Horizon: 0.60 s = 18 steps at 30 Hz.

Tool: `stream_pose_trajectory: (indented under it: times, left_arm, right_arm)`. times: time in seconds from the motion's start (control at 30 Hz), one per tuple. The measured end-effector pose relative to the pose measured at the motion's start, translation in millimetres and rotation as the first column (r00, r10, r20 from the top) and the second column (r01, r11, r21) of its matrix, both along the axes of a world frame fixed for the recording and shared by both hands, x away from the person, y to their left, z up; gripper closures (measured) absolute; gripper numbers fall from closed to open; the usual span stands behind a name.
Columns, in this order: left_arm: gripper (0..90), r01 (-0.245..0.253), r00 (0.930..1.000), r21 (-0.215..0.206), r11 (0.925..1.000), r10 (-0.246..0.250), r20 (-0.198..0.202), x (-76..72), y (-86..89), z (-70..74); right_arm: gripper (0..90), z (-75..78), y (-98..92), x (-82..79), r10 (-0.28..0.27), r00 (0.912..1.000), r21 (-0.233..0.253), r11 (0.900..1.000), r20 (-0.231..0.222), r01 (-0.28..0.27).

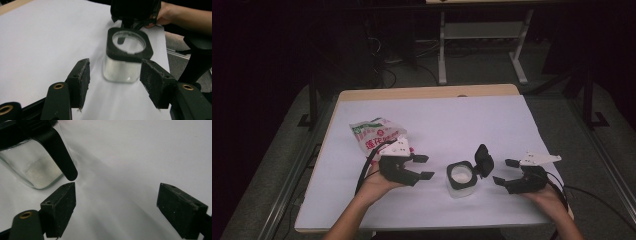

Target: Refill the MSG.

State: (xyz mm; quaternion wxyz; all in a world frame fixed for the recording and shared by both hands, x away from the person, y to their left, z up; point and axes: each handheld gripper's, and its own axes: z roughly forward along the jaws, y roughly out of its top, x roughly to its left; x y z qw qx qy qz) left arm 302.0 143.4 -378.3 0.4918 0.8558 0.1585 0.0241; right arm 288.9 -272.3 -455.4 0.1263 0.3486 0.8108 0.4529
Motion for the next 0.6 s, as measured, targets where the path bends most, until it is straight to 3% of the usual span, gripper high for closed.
stream_pose_trajectory:
  times: [0.6]
  left_arm:
    - [40.9,-0.108,0.9941,-0.013,0.994,0.108,-0.01,-25.6,57.6,-20.5]
  right_arm:
    - [15.2,0.2,-1.4,-0.4,-0.002,1.0,0.015,1.0,0.005,0.002]
